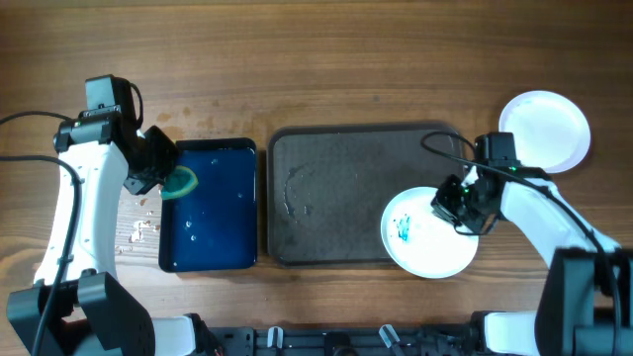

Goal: Clean dirty plates on tray and stack at the side
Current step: 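Grip the rim of the last blue-marked white plate with the right gripper, then pull the gripped plate toward the tray center with the right gripper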

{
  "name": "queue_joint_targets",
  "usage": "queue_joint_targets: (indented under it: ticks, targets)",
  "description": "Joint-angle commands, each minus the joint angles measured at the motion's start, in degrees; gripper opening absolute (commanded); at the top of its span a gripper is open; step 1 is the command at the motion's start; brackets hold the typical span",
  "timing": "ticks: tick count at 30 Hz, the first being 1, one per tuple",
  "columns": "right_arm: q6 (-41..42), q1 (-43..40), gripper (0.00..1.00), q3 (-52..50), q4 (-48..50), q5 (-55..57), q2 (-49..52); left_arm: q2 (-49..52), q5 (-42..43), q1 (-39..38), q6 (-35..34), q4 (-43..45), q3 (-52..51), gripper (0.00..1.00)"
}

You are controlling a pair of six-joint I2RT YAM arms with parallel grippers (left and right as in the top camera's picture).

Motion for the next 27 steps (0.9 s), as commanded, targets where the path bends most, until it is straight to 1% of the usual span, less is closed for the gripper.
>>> queue_joint_targets:
  ticks: [1, 7, 11, 14, 20, 22, 23, 25, 27]
  targets:
    - [-2.4, 1.9, 0.05, -0.1, 3.9, -4.0, 6.0, 0.3, 0.1, -0.2, 0.9, 0.1, 0.8, 0.04]
    - [-2.3, 4.1, 0.05, 1.4, 9.7, -6.8, 8.4, 0.3, 0.1, -0.2, 0.9, -0.2, 0.8, 0.04]
    - [-6.6, 5.8, 0.05, 4.8, 11.5, -7.2, 8.4, 0.3, 0.1, -0.2, 0.9, -0.3, 0.8, 0.04]
    - [-9.6, 6.8, 0.05, 7.9, 11.5, -7.2, 8.4, 0.3, 0.1, -0.2, 0.9, -0.3, 0.8, 0.04]
    - [-12.5, 9.3, 0.05, 13.5, 10.1, -7.2, 8.4, 0.3, 0.1, -0.2, 0.9, -0.7, 0.8, 0.04]
    - [-15.1, 10.1, 0.05, 15.4, 7.5, -7.1, 8.4, 0.3, 0.1, -0.2, 0.9, -0.7, 0.8, 0.04]
    - [-16.3, 10.4, 0.05, 17.4, 4.0, -6.3, 8.4, 0.3, 0.1, -0.2, 0.9, -0.7, 0.8, 0.04]
    - [-17.3, 10.7, 0.05, 22.2, -3.9, -2.2, 8.4, 0.3, 0.1, -0.2, 0.9, -0.9, 0.8, 0.04]
    - [-17.0, 10.7, 0.05, 28.7, -14.9, 4.9, 8.2, 0.3, 0.1, -0.2, 0.9, -0.9, 0.8, 0.04]
